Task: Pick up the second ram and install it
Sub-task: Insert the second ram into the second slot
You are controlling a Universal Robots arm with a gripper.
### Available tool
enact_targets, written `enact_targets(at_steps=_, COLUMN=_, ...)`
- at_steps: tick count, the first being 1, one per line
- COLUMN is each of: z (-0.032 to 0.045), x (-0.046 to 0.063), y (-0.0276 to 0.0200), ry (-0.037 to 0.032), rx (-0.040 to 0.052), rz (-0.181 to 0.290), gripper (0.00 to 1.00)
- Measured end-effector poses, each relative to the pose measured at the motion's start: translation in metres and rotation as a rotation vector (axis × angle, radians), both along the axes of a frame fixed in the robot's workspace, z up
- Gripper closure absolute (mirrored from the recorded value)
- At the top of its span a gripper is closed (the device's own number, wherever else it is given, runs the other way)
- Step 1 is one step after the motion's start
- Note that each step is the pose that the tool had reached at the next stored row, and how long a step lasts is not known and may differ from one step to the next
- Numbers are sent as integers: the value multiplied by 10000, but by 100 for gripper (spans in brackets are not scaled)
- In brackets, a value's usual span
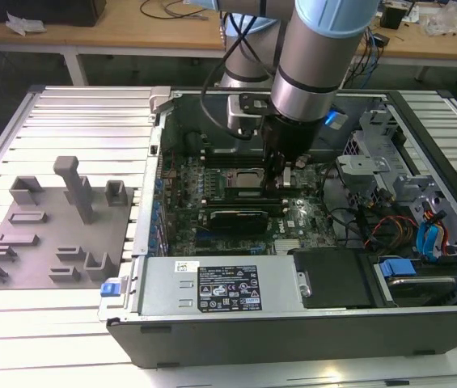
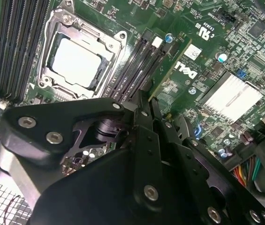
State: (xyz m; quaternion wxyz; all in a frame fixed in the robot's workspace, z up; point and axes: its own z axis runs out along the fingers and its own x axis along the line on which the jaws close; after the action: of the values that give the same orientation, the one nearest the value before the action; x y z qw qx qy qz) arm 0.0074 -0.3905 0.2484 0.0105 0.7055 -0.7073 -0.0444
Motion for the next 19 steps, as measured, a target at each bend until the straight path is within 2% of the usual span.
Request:
enact_targets(at_steps=4, z=-79, x=-45, y=24, ry=0, rx=-1, rz=1, gripper=89)
enact_targets(at_steps=6, z=-98, x=-211, y=51, ry=-11, rx=2, rz=-1, gripper=89)
enact_targets(at_steps=8, z=-143, x=-221, y=52, ry=-10, rx=1, rz=-2, gripper=89)
enact_targets(at_steps=14, z=-183, x=-259, y=94, ry=-10, rx=20, rz=-12, gripper=89)
enact_targets(at_steps=19, z=-222, x=-259, y=94, ry=-9, rx=18, rz=-12, gripper=89)
